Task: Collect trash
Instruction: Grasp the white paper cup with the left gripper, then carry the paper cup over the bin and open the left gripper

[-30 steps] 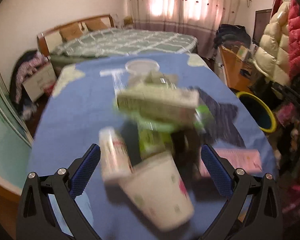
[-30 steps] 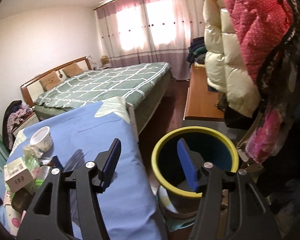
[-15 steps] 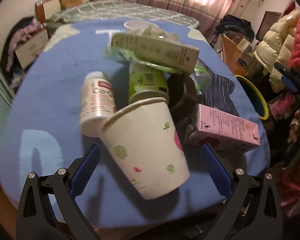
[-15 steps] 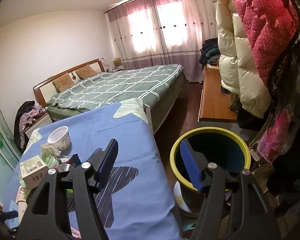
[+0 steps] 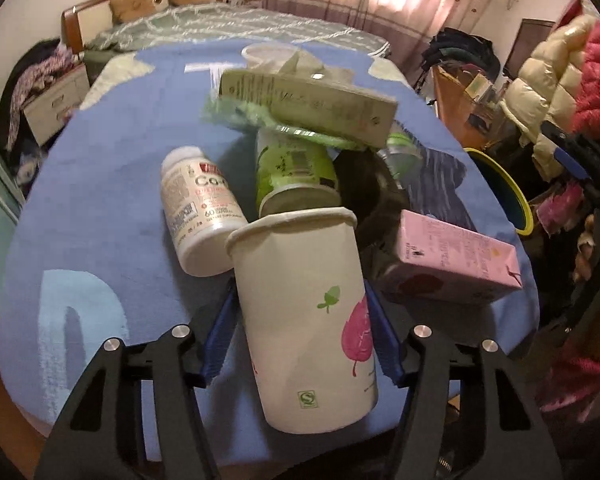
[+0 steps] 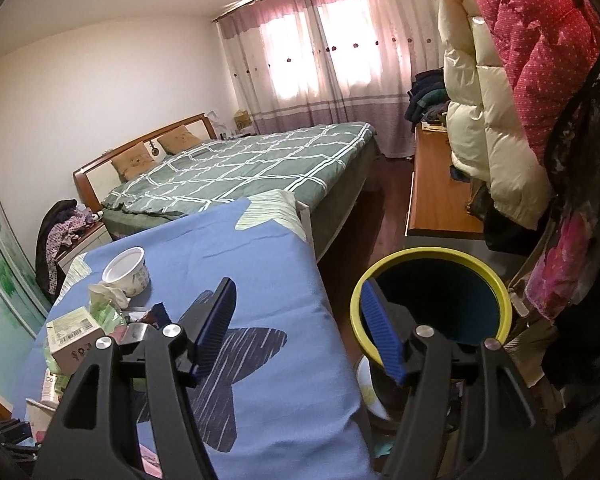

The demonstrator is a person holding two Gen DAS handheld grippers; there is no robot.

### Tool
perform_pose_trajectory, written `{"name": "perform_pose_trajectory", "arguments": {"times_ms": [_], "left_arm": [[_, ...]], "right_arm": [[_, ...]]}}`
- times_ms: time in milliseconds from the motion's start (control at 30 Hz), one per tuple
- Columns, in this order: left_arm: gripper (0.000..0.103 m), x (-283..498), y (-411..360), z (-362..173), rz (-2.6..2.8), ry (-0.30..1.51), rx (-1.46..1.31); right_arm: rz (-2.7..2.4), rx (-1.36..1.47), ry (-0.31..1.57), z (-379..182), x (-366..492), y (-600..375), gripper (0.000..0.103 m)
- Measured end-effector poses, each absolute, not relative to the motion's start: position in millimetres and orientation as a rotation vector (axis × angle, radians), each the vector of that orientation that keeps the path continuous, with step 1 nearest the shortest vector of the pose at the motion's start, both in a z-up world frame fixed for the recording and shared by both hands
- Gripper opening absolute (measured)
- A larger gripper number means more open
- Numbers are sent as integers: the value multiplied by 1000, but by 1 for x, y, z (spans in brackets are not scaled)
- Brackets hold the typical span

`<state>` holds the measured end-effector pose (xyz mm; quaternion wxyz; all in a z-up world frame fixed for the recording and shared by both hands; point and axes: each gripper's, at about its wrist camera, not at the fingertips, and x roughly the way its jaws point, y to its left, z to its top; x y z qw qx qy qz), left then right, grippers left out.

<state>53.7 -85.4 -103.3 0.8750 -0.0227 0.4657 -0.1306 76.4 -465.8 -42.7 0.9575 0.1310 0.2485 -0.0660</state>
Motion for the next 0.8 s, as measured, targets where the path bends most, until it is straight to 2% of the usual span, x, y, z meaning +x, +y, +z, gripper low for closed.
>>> {"name": "perform_pose_trajectory", "arguments": {"times_ms": [400, 800], "left_arm": [[60, 53, -124, -19, -386, 731, 13], [61, 115, -296, -4, -655, 714, 98]], "right_arm": [[-260, 263, 465, -37, 55, -499, 62], [-468, 278, 462, -52, 23, -569, 62]]}}
